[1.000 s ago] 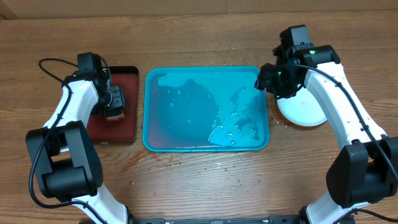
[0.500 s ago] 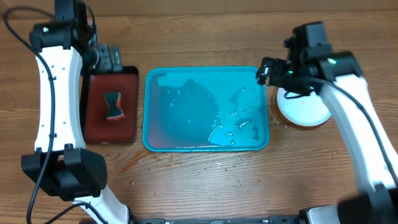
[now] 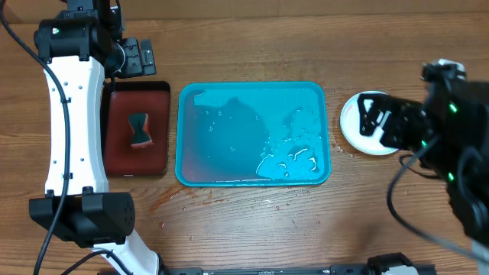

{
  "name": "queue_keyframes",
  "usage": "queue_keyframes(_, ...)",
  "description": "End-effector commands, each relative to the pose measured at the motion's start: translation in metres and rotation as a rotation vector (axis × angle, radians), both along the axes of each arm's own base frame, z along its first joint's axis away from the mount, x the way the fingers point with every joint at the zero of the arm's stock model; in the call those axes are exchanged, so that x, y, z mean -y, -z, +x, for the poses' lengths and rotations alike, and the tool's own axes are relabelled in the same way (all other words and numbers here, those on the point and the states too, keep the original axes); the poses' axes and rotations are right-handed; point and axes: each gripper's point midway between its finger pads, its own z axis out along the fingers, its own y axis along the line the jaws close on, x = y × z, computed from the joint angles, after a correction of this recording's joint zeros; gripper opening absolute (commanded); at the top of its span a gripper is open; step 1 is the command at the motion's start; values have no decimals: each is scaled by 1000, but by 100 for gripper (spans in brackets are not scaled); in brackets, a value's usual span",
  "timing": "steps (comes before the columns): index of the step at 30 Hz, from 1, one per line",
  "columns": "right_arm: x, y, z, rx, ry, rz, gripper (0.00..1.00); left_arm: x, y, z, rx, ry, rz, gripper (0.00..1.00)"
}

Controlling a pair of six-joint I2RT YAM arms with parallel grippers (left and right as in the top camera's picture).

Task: Clean dirty plates on tray and stack at the side
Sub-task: 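Release the plate stack and withdraw the right gripper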

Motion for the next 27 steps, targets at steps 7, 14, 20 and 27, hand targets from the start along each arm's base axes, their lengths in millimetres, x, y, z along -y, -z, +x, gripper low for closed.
queue_keyframes(7,4,-18,-11,65,8,-1,100,0,-6,1,18,-12,-9,100)
queue_keyframes(14,4,-15,-11,60,7,-1,100,0,-6,1,18,-12,-9,100)
queue_keyframes(20,7,4,-2,129,-47,-108,100,0,-6,1,18,-12,-9,100)
queue_keyframes(27,10,47,0,359,-54,-138,100,0,-6,1,18,-12,-9,100)
